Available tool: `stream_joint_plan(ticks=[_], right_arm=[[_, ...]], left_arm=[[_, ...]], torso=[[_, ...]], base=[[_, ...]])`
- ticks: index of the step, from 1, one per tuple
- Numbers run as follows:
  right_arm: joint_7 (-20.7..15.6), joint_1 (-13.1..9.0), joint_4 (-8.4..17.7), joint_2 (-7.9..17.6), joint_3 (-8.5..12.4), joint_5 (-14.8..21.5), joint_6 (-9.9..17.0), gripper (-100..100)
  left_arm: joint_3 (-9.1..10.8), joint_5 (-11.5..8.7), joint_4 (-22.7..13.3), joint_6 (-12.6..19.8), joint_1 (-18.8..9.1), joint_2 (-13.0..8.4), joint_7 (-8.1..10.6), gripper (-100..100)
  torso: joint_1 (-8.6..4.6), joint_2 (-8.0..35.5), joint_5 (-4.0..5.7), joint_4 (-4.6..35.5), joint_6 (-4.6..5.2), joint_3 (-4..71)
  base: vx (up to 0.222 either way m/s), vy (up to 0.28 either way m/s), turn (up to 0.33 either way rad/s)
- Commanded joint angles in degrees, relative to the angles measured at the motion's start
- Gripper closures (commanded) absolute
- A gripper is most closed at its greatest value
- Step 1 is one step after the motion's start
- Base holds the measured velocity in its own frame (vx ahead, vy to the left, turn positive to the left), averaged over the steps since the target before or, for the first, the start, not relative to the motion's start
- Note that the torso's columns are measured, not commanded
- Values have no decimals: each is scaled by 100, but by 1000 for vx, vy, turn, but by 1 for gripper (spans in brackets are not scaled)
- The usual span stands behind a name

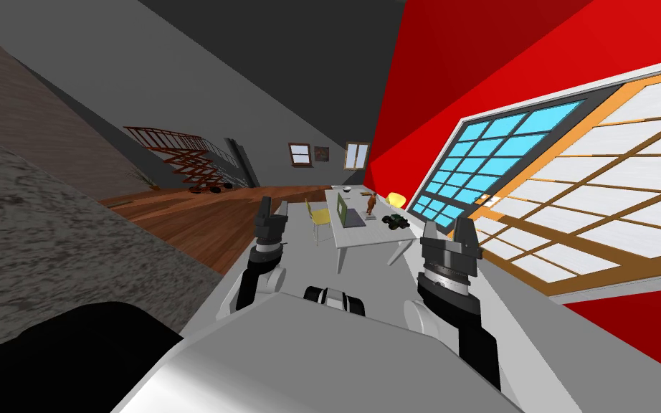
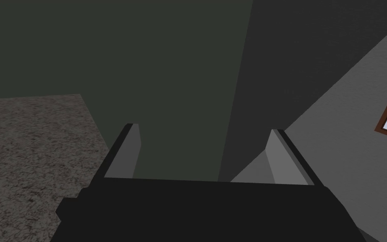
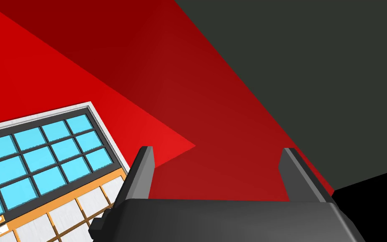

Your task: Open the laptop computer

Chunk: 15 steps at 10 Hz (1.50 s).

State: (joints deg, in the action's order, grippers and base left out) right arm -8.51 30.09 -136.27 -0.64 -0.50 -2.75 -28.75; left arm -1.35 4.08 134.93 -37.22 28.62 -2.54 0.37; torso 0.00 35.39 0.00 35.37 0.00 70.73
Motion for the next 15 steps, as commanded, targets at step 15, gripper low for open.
stream_joint_plan(ticks=[15], right_arm=[[-1013, -103, 1225, 1444, 205, 1545, 355, -100]], left_arm=[[-1, 0, -2, 0, 1, 1, 0, 0]], torso=[[-12, 688, 2, 691, -1, 1385]], base=[[40, 123, -11]])
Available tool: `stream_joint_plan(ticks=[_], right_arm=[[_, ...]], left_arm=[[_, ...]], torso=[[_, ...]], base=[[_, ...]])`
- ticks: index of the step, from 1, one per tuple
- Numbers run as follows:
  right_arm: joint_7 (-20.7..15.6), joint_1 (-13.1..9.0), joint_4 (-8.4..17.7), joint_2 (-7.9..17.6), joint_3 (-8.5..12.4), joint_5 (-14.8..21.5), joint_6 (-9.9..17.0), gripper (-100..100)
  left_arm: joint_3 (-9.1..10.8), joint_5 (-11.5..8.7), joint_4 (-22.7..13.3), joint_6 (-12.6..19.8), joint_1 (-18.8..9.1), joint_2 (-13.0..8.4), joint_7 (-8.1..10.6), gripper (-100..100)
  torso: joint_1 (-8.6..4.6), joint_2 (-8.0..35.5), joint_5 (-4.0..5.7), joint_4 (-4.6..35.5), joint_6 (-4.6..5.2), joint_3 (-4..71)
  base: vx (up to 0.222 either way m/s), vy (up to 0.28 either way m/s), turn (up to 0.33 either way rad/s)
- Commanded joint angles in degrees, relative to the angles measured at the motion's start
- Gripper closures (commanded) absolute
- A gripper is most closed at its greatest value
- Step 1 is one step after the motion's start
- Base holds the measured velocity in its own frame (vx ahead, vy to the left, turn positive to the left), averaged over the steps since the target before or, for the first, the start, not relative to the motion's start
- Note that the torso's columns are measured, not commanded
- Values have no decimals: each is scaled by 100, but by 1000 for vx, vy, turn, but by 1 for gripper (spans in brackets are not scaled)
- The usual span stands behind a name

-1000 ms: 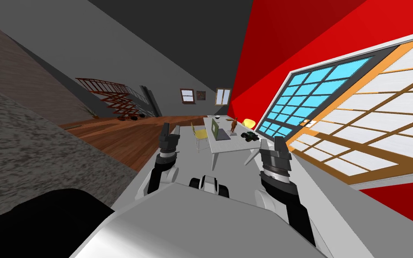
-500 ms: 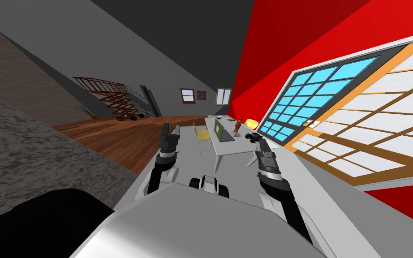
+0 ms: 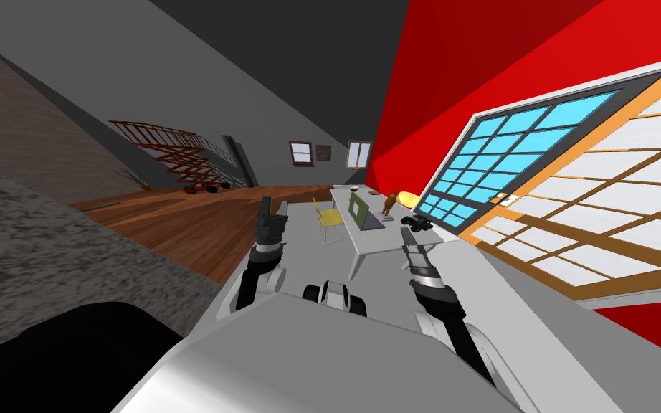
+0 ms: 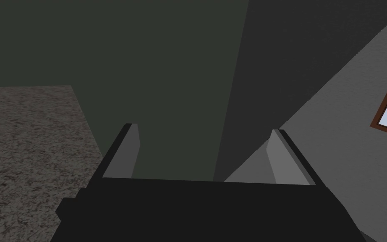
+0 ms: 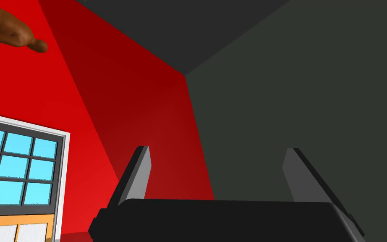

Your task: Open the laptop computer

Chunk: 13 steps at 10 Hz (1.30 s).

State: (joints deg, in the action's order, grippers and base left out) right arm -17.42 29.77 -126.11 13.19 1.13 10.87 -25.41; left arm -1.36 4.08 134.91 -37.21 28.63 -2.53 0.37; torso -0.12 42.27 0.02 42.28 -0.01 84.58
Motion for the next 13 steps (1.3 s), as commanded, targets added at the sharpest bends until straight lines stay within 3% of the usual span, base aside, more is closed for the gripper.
stream_joint_plan(ticks=[1, 7, 13], right_arm=[[-228, -74, 317, 112, 68, 342, 57, -100], [-875, -77, 923, 609, 337, 1233, 353, -100], [-1497, -49, 1403, 1508, 810, 1917, 809, -100]], left_arm=[[0, 0, 0, 0, 0, 0, 0, 0], [0, 0, 0, 0, 1, 0, 0, 0], [1, 0, 0, 0, 1, -1, 0, 0]], torso=[[-8, -1, 4, 0, 1, 0], [4, -4, 0, -1, 0, 3], [6, 0, 0, 0, 0, -1]], base=[[53, 151, -17], [78, 184, -22], [110, 146, -21]])
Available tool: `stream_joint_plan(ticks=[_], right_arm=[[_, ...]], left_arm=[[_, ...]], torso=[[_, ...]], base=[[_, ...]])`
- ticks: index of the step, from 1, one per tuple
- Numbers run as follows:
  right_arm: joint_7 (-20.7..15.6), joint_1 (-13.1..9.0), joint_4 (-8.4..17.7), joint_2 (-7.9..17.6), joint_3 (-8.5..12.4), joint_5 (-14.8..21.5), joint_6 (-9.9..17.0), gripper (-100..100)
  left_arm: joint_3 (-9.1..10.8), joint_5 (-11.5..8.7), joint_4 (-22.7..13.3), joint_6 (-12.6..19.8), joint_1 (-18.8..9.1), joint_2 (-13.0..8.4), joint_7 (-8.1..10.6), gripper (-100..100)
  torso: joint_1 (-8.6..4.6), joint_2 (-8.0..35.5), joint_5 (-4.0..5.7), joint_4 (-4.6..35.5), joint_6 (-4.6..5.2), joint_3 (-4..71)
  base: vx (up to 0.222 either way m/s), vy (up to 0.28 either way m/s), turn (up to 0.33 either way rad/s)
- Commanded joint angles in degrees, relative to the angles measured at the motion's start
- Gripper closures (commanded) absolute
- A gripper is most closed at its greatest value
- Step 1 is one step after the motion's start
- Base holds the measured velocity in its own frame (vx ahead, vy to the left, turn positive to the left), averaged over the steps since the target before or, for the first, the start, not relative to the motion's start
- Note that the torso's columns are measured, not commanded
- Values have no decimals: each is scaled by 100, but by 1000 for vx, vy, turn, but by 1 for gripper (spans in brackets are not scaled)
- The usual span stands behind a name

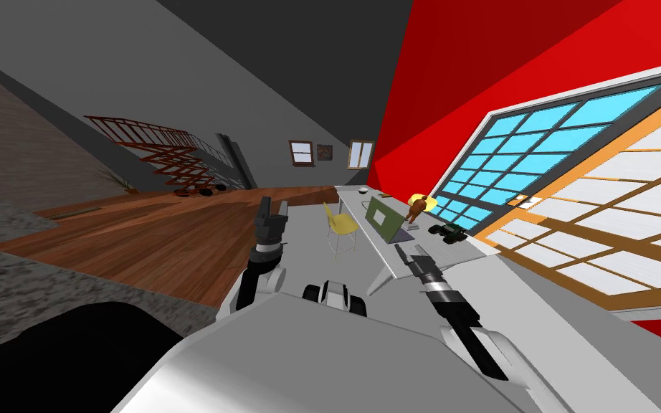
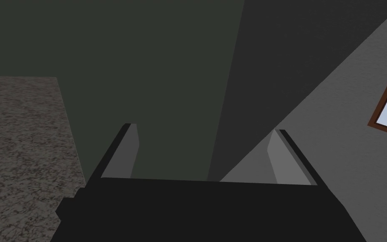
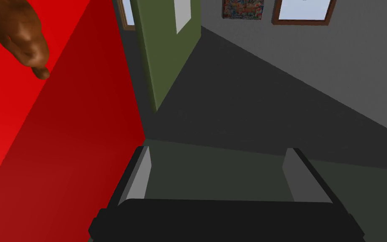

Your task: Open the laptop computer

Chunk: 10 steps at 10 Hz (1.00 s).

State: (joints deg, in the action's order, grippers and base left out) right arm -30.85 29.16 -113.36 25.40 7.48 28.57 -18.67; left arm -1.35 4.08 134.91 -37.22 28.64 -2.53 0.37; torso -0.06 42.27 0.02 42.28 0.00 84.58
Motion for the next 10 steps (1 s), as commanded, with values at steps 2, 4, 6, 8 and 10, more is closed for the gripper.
stream_joint_plan(ticks=[2, 4, 6, 8, 10], right_arm=[[-251, 19, 192, 520, 268, 239, 219, -100], [-438, 36, 306, 907, 453, 411, 390, -100], [-612, 55, 396, 1276, 632, 568, 552, -100], [-769, 76, 465, 1647, 795, 709, 698, -100], [-904, 97, 517, 1953, 936, 833, 822, -100]], left_arm=[[1, 0, 0, 0, 0, -1, 0, 0], [0, 0, 0, 0, 0, 0, 0, 0], [0, 0, 0, 0, 0, 0, 0, 0], [0, 0, 0, 0, 0, 0, 0, 0], [1, 0, 0, 0, 0, -1, 0, 0]], torso=[[-11, 9, 3, 1, 1, -4], [11, 9, -3, 3, 1, -6], [17, -14, -5, -4, 0, 9], [-1, 2, 0, 1, 0, -1], [0, 4, 1, 1, 1, -3]], base=[[75, 65, -7], [98, 94, -26], [125, 118, -18], [113, 85, -18], [110, 80, -19]])
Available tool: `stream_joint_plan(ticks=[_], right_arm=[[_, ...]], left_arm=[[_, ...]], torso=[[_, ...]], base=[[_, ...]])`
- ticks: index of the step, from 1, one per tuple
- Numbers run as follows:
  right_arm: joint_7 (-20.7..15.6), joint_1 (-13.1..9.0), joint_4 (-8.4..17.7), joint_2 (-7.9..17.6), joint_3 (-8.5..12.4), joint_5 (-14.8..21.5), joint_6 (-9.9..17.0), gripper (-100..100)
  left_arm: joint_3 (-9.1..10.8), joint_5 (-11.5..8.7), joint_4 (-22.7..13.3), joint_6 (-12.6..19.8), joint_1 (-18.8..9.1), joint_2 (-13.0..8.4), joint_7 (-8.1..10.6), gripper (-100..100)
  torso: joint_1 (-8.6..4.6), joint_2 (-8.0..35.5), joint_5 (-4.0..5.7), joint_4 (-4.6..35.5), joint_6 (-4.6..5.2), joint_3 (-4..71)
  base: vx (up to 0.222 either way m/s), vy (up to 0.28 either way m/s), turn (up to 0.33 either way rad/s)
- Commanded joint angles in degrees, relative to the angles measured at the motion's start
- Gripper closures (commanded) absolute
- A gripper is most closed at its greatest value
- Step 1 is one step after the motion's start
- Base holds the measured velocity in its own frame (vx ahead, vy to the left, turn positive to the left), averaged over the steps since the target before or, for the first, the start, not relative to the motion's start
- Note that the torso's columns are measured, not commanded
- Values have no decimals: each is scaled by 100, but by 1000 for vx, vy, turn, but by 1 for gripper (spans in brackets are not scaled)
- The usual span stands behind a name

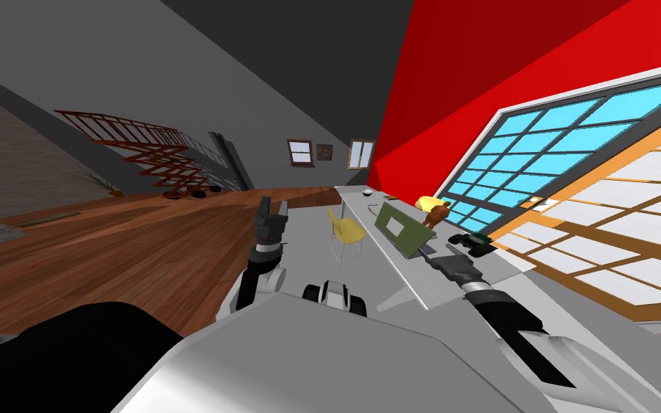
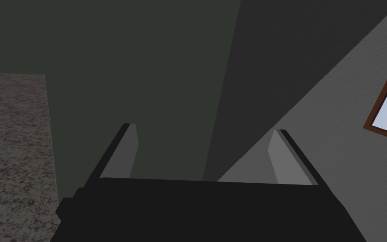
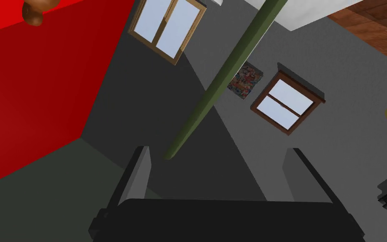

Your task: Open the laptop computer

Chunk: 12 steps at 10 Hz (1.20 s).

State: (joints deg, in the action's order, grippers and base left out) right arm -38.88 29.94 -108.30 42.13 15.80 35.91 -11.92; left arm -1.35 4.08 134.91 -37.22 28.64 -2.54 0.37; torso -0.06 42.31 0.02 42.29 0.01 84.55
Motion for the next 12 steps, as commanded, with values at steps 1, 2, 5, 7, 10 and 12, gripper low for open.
stream_joint_plan(ticks=[1, 2, 5, 7, 10, 12], right_arm=[[-160, 28, 32, 413, 163, 154, 200, -100], [-211, 37, 50, 530, 215, 204, 245, -100], [-346, 63, 87, 841, 346, 340, 359, -100], [-339, 47, 119, 781, 341, 320, 303, -100], [35, 121, 227, 1081, 325, 44, 312, 100], [257, 162, 280, 1230, 311, -94, 314, 100]], left_arm=[[0, 0, 0, 0, 0, 0, 0, 0], [0, 0, 0, 0, 0, 0, 0, 0], [0, 0, 0, 0, -1, 0, 0, 0], [0, 0, 0, 0, -1, 0, 0, 0], [1, 0, 0, 1, -2, -1, 0, 0], [1, 0, 0, 0, -1, -1, 0, 0]], torso=[[6, 2, -2, 0, -1, -1], [6, 6, -3, 1, 0, -3], [7, -3, -2, -1, -1, 2], [-5, 8, 1, 2, 0, -4], [-6, -11, 29, -26, -10, 0], [-30, -38, 28, -27, 0, 20]], base=[[82, 75, -13], [72, 67, -13], [67, 63, -13], [16, 14, 0], [7, -29, 25], [-2, -31, 28]])
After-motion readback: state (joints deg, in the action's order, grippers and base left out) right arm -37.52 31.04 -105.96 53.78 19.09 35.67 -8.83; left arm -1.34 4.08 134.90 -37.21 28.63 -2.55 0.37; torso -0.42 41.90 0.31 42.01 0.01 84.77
